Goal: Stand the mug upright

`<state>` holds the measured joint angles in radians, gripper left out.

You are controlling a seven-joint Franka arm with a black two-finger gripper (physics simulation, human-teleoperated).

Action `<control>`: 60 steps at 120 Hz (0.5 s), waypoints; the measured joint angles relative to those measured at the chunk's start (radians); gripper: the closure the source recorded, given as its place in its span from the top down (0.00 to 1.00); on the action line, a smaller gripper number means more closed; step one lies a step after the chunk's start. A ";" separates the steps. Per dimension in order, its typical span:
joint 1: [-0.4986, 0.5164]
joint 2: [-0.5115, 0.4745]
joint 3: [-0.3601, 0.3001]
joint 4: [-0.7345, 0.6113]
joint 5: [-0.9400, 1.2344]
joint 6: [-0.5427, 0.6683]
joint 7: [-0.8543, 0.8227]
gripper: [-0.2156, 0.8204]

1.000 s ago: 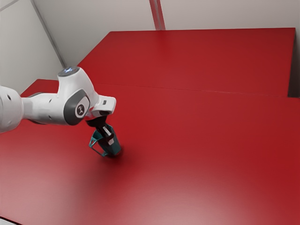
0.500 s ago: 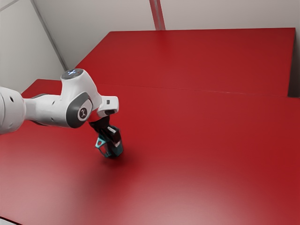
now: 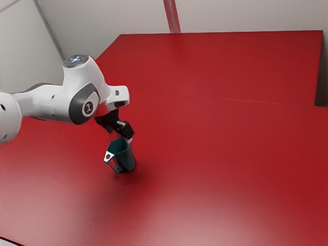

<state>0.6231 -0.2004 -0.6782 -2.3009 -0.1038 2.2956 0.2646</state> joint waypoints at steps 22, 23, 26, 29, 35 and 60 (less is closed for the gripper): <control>0.012 -0.002 0.014 0.182 -0.011 -0.178 -0.018 0.78; 0.012 -0.002 0.014 0.191 -0.011 -0.186 -0.019 0.78; 0.013 0.005 0.014 0.222 -0.012 -0.209 -0.021 0.78; 0.013 0.017 0.015 0.258 -0.012 -0.233 -0.023 0.78; 0.014 0.047 0.016 0.332 -0.010 -0.285 -0.027 0.78; -0.163 0.163 0.216 0.623 0.007 -0.504 -0.045 0.79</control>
<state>0.4600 -0.0376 -0.4618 -1.6778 -0.0966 1.7920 0.2192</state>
